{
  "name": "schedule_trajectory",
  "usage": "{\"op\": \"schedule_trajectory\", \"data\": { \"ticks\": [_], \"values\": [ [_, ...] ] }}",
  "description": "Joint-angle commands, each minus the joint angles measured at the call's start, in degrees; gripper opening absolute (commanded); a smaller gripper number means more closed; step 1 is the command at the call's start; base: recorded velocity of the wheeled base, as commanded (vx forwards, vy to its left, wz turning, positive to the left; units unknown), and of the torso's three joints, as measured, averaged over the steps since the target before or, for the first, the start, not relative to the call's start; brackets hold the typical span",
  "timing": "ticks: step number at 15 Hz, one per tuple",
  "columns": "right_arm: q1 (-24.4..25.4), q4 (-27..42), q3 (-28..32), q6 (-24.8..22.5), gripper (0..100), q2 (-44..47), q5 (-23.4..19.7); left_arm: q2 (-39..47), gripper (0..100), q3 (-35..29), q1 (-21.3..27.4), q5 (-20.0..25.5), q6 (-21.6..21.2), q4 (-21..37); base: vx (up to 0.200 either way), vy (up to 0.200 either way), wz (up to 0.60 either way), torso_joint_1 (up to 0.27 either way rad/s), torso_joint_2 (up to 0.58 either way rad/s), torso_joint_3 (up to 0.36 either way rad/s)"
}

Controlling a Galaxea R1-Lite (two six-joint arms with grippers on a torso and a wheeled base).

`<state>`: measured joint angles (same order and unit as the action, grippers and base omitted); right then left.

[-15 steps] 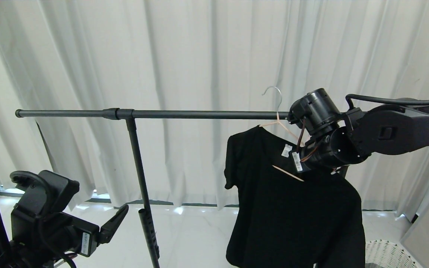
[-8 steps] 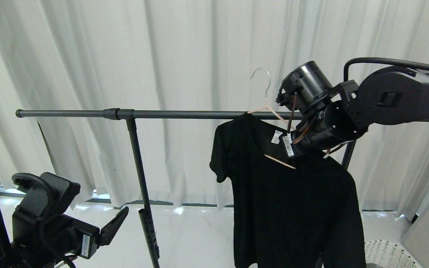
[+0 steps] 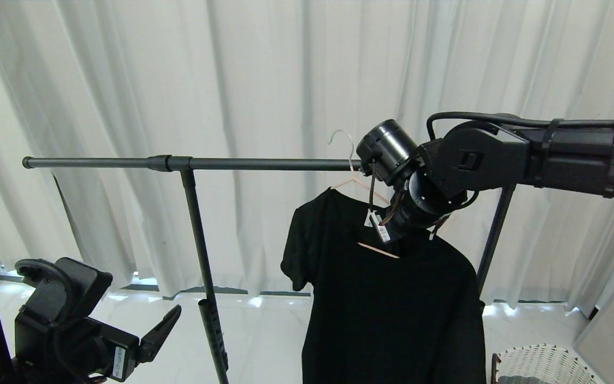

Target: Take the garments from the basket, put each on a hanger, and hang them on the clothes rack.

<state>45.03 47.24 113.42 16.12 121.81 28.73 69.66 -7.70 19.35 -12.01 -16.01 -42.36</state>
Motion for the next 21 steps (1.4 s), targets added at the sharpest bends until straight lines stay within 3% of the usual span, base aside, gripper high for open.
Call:
{"op": "schedule_trajectory", "data": {
  "ticks": [1,6,21],
  "values": [
    [-0.21,0.31,0.13,0.58,0,1.24,0.01,-0.05,100,0.23,-0.01,-0.03,0.01,0.00,0.000,0.000,0.00,0.000,0.00,0.000],
    [-1.97,3.56,0.22,3.13,0,1.41,0.01,0.13,100,0.23,-0.01,0.05,0.19,0.00,0.000,0.000,0.00,0.000,0.00,0.000],
    [-6.89,6.11,0.22,3.13,0,1.77,0.01,0.13,100,0.23,-0.01,0.05,0.19,0.00,0.000,0.000,0.00,0.000,0.00,0.000]
  ]
}}
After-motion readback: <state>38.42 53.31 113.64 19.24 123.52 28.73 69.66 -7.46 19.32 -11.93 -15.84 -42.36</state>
